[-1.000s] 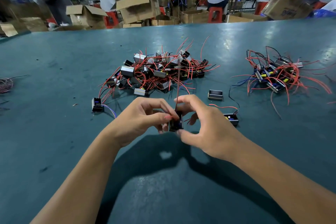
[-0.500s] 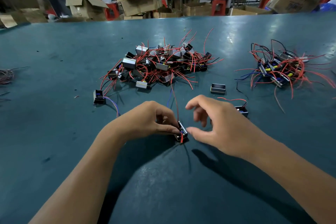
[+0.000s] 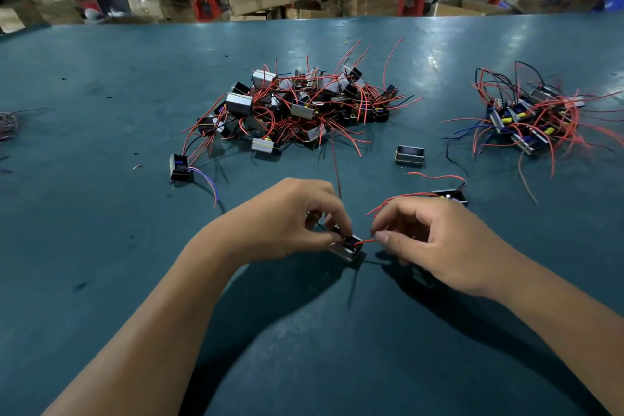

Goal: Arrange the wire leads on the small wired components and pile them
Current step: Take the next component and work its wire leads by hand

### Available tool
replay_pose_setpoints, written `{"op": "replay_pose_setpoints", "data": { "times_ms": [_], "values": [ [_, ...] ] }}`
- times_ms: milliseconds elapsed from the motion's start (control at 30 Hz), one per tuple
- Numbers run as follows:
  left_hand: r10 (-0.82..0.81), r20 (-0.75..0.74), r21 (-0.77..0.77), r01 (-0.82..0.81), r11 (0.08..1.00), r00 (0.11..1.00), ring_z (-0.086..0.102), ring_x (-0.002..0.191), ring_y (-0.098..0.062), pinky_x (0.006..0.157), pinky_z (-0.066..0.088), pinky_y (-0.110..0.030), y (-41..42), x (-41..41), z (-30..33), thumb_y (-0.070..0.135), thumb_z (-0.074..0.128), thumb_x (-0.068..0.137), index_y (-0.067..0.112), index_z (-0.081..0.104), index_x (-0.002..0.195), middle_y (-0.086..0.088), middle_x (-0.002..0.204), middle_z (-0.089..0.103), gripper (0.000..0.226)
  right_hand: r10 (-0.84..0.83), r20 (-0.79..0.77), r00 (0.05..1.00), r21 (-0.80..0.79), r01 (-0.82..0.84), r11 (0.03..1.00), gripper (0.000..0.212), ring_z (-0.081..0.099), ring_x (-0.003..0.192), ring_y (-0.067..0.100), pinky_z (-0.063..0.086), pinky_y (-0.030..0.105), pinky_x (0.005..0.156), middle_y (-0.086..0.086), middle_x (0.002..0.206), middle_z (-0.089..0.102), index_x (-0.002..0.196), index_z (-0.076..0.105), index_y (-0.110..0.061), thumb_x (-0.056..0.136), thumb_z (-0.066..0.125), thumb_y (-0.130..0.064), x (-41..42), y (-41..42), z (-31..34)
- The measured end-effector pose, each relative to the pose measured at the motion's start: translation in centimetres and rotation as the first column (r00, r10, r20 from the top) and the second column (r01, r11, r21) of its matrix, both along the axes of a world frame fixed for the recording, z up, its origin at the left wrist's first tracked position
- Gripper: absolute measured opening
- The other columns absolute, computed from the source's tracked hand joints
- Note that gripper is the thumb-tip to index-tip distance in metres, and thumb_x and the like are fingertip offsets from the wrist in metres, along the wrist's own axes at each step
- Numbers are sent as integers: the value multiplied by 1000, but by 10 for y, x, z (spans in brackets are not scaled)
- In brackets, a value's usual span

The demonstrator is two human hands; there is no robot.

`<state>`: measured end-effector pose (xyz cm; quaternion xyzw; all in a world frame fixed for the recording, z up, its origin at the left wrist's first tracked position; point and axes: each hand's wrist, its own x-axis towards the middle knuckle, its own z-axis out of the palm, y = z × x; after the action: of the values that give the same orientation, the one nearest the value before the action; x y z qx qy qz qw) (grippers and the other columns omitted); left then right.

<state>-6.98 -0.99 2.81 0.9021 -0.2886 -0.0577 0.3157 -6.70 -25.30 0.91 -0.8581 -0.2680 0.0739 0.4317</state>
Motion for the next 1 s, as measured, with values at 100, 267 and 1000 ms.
{"op": "replay_pose_setpoints", "data": {
  "times_ms": [100,267,1000],
  "values": [
    [1,-1,25,0,1000,1000,59,79,-17,71,47,-30,-1,0,-2,17,78,86,27,81,91,8,88,63,11,-15,-5,1000,-1,15,1000,9,60,61,5,46,20,58,-10,71,67,87,67,-31,90,69,-23,3,-4,1],
    [-2,13,78,1,997,1000,60,78,-11,70,48,-26,0,-1,-7,23,78,85,32,81,95,11,89,63,14,-76,407,910,-113,133,985,15,53,80,6,42,21,71,-14,83,55,96,65,-27,84,74,-27,-11,-4,16],
    [63,-143,73,-53,996,988,55,73,-14,74,48,-30,-4,0,-7,27,71,94,46,70,112,10,87,56,26,210,588,781,-576,222,786,25,57,54,23,43,30,46,-4,61,53,66,58,-18,66,84,-18,-39,7,34]
  ]
}}
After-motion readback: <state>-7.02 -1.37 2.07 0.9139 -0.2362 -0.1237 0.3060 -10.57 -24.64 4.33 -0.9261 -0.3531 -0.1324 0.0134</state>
